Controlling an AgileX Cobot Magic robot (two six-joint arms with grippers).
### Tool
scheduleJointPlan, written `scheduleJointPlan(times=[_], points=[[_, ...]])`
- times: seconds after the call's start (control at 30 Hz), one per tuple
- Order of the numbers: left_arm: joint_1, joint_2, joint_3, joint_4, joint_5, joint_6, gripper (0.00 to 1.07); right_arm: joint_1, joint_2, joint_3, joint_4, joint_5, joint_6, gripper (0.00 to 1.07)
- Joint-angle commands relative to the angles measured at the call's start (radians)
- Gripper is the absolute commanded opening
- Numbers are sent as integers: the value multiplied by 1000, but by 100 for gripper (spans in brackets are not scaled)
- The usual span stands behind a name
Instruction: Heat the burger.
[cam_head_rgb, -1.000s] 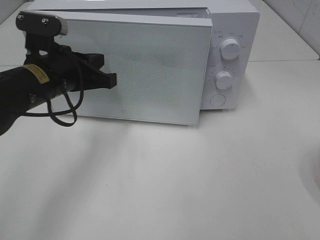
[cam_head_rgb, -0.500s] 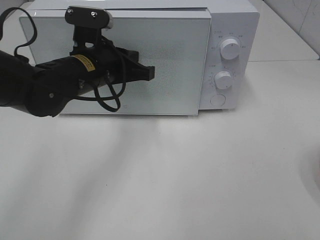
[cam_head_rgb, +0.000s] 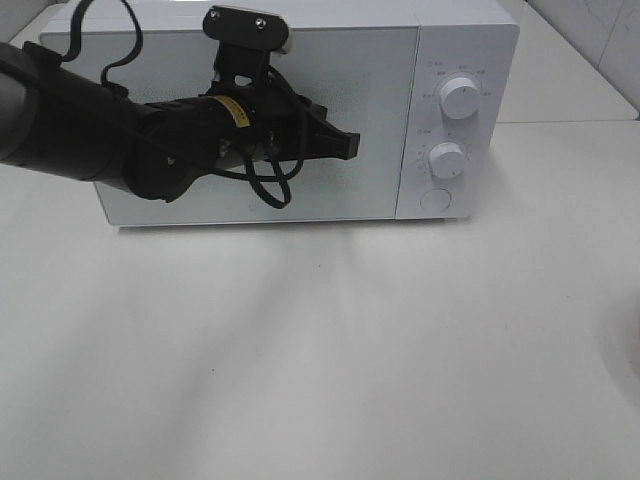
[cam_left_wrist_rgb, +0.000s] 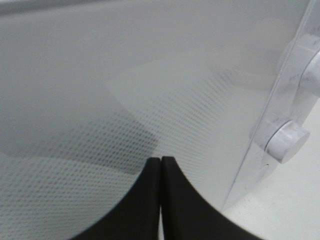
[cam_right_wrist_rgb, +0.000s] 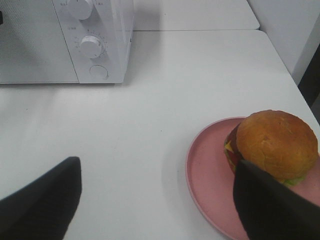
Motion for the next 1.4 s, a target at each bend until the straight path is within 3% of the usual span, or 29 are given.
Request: scheduleJointPlan(times=[0.03,0.27,0.53,0.57,0.6,0.63,0.67,0.7,0.73,0.77,0.8,0.83,1.4], points=[[32,17,-76,-74,-30,13,0,-4,-34,3,5,-14,9,75],[-16,-38,-73,-74,70,13,0,-4,-34,3,5,-14,9,75],[-97,-150,-70,-74,374,13,1,-4,-34,3,5,-14,9,75],[-111,-172,-70,-74,455,13,11,-4,-34,3,5,-14,9,75],[-111,-172,-70,-74,455,13,11,-4,-34,3,5,-14,9,75],[-117,-183,-70,-74,492,13,21,-4,-34,3,5,-14,9,75],[-119,-205,-70,-73,589,13,50,-4,-34,3,5,-14,9,75],[-119,-205,-70,-73,589,13,50,-4,-34,3,5,-14,9,75],[-119,-226,-70,-74,681,12,79,-4,-34,3,5,-14,9,75],[-119,-237,-70,-75,724,9,94,-4,-34,3,5,-14,9,75],[-119,-237,-70,-75,724,9,94,-4,-34,3,5,-14,9,75],[-119,-255,-70,-75,815,8,101,-4,-34,3,5,-14,9,75],[-114,-443,-70,-53,1507,19,99,-4,-34,3,5,-14,9,75]])
